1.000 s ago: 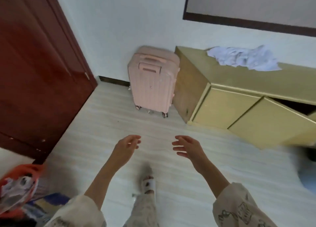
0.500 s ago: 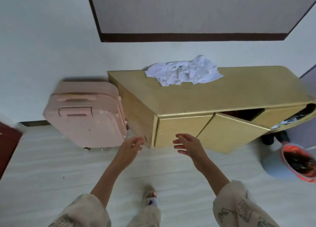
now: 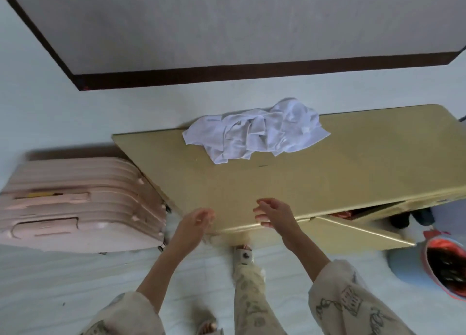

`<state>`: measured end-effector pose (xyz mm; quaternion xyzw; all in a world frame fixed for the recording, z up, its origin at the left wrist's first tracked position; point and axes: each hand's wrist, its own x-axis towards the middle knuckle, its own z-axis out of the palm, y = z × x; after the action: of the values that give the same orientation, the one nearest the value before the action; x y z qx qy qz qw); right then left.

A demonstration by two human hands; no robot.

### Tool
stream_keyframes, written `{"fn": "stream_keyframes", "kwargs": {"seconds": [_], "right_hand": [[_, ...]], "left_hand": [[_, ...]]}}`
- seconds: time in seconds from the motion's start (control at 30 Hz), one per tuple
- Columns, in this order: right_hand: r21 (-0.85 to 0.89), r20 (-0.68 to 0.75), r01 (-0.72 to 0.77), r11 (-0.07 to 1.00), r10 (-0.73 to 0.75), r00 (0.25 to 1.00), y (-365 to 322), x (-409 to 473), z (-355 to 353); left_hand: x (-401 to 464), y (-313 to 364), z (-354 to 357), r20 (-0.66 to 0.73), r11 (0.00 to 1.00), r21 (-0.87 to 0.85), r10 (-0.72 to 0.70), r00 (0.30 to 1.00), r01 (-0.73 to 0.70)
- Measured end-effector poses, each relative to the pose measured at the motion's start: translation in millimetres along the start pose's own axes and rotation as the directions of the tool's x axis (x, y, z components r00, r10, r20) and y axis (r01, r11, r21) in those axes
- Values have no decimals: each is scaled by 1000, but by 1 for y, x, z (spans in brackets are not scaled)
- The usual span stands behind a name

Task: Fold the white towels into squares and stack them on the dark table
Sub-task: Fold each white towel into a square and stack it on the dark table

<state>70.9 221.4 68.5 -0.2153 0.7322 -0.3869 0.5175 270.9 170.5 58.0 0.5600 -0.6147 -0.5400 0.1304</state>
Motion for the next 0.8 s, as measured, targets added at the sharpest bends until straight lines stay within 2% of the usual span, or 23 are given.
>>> {"fn": "stream_keyframes", "kwargs": {"seconds": [0.23, 0.37, 0.47, 0.6, 0.67, 0.8], "right_hand": [[-298, -79, -11, 954, -13, 997, -58, 153, -42], [-507, -121, -24, 862, -44, 992, -79, 217, -51], [-606, -99, 21, 795, -101, 990, -85, 250, -45], [-758, -70, 23, 652, -116, 991, -84, 272, -37], [-794, -83, 37, 607, -168, 982, -86, 277, -37], [-734, -96, 159, 660, -334, 938, -104, 270, -44]], "left_hand": [[116, 47, 17, -59, 987, -45, -157, 986, 154], [167, 71, 27, -57, 981, -37, -192, 980, 190], [190, 82, 34, -59, 981, -46, -192, 980, 189], [206, 89, 37, -57, 980, -73, -189, 980, 185], [211, 91, 39, -63, 984, -63, -168, 984, 164], [219, 103, 38, -71, 993, 17, -119, 990, 120]]}}
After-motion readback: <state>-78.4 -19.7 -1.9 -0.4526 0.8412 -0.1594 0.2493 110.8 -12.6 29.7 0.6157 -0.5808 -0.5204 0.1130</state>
